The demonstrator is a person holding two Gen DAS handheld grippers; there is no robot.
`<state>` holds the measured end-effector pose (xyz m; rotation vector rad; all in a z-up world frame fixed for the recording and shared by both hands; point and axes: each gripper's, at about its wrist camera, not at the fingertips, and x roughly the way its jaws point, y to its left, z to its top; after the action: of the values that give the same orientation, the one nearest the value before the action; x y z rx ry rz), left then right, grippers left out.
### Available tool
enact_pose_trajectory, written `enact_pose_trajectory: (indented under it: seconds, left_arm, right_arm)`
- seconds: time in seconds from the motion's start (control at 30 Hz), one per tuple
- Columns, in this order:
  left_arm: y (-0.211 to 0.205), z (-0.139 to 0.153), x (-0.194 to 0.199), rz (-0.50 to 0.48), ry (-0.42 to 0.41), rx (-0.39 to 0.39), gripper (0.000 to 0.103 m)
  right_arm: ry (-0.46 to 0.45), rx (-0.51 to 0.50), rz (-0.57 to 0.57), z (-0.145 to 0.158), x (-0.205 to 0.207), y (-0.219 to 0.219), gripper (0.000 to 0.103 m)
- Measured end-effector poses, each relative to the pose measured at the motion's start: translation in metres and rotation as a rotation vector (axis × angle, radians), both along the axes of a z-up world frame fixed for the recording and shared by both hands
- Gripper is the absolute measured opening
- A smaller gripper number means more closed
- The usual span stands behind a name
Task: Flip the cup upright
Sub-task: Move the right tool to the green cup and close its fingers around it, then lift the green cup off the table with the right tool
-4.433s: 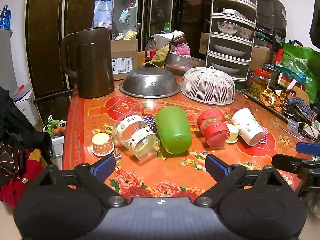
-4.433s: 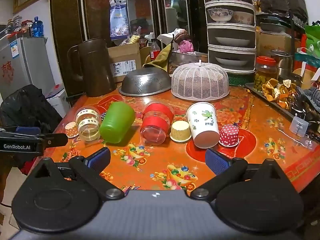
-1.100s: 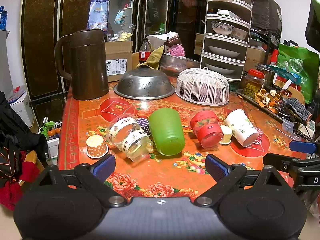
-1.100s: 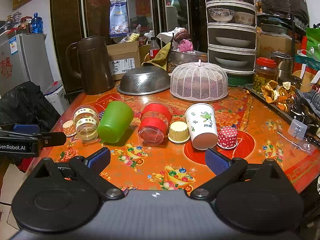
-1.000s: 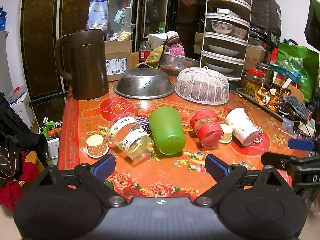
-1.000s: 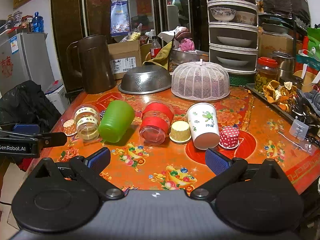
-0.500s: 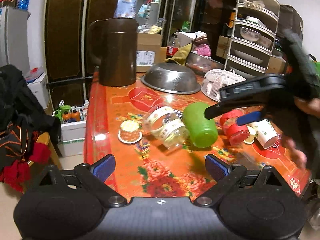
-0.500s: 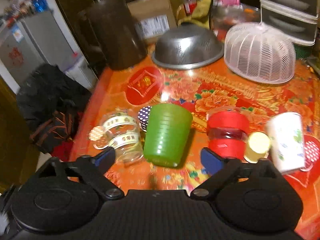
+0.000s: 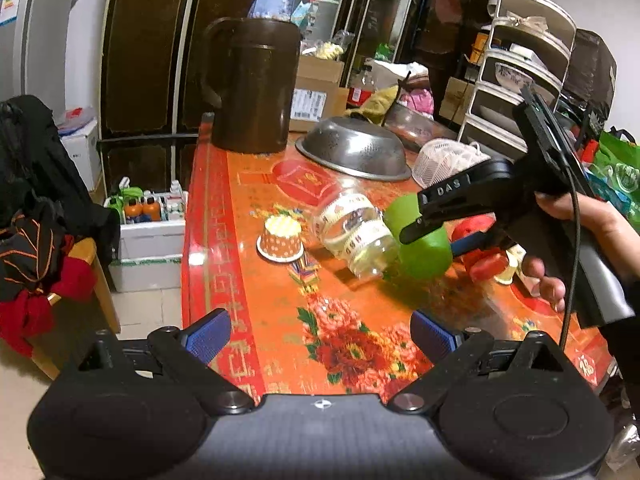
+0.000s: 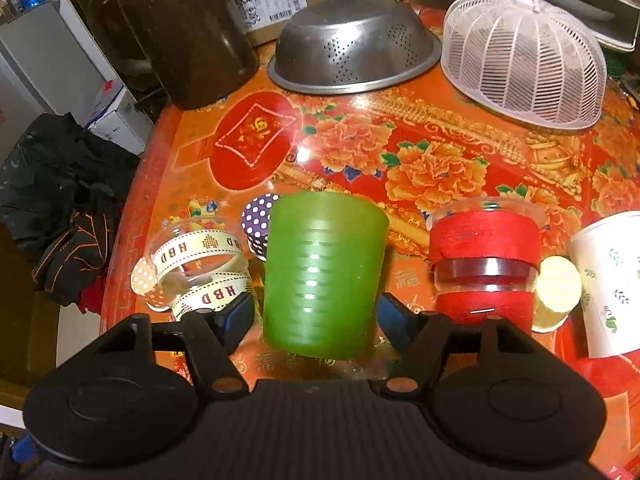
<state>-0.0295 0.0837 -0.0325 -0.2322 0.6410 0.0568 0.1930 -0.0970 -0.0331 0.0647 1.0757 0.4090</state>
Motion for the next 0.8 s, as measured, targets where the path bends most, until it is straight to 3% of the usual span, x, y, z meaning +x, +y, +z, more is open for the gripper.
enact_pose_trajectory:
  seconds: [0.33,0.47,0.8]
  left_arm:
    - [0.010,-0.006,-0.008,0.002,-0.001,-0.035,0.098]
    - [0.013,-0.007,-0.009,0.000,-0.006,-0.060,0.098]
    - [0.011,-0.006,-0.022,-0.028,-0.016,-0.078,0.098]
  right_arm:
    - [-0.028,0.011,-0.001,0.010,-0.014,-0.005,0.064]
    - [-0.062,0.027,0.019,0.024,-0.044,-0.018,0.063]
    - [-0.050,0.008,0.060,0.017,-0.138,-0.049,0.063]
